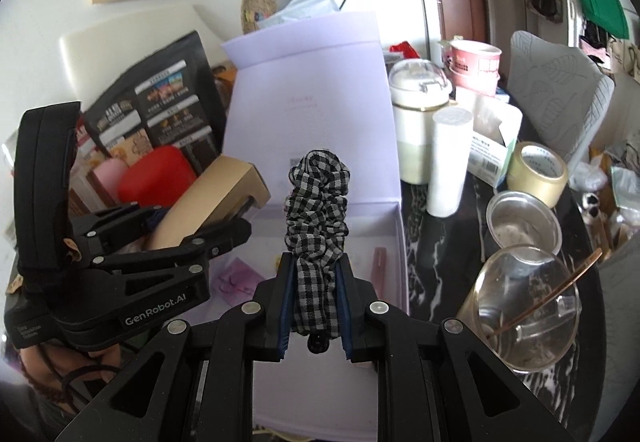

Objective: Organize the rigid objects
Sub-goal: 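Bring both grippers with the card and scrunchie over the open white box, then open the left gripper to drop the gold card while the right drops the scrunchie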

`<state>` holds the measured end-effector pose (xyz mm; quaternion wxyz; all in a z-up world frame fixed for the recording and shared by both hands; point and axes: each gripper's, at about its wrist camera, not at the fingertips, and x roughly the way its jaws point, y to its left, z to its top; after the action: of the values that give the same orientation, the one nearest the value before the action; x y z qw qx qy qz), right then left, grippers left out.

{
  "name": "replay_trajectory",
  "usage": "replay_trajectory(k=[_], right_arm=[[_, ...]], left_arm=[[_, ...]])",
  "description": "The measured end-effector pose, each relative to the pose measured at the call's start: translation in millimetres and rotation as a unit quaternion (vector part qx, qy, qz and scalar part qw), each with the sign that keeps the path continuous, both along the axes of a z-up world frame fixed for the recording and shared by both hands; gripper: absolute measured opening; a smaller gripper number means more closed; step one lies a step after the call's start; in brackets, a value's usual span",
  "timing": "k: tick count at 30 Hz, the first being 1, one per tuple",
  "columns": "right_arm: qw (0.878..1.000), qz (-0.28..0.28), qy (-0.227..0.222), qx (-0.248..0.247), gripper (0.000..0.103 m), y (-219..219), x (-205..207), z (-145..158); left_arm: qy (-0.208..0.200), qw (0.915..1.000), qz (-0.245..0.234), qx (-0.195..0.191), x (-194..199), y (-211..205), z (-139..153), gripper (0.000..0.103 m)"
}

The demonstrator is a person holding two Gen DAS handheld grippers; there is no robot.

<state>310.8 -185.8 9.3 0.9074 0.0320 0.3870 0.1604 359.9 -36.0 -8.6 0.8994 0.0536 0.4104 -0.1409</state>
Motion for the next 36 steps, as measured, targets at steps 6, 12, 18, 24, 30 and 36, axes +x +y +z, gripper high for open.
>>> replay_trajectory(k=[6, 12, 18, 24, 30, 36], right_arm=[[0.999, -0.009, 0.024, -0.018, 0.019, -1, 9, -15], [0.998, -0.013, 0.048, -0.033, 0.019, 1, 17, -30], [0.997, -0.011, 0.059, -0.046, 0.02, 6, 21, -40], [0.995, -0.021, 0.073, -0.062, 0.02, 8, 26, -51], [0.994, -0.032, 0.078, -0.069, 0.023, 6, 26, -50], [0.993, -0.042, 0.078, -0.078, 0.036, 5, 25, -48]], left_arm=[[0.036, 0.9993, 0.003, 0.01, 9, -3, -19, 0.044], [0.062, 0.9978, 0.01, 0.019, 15, -1, -33, 0.044], [0.077, 0.9966, 0.016, 0.027, 19, 0, -42, 0.044], [0.09, 0.9949, 0.028, 0.038, 25, -2, -49, 0.044], [0.117, 0.9919, 0.034, 0.037, 28, -1, -52, 0.046], [0.105, 0.9921, 0.048, 0.049, 24, 0, -43, 0.055]])
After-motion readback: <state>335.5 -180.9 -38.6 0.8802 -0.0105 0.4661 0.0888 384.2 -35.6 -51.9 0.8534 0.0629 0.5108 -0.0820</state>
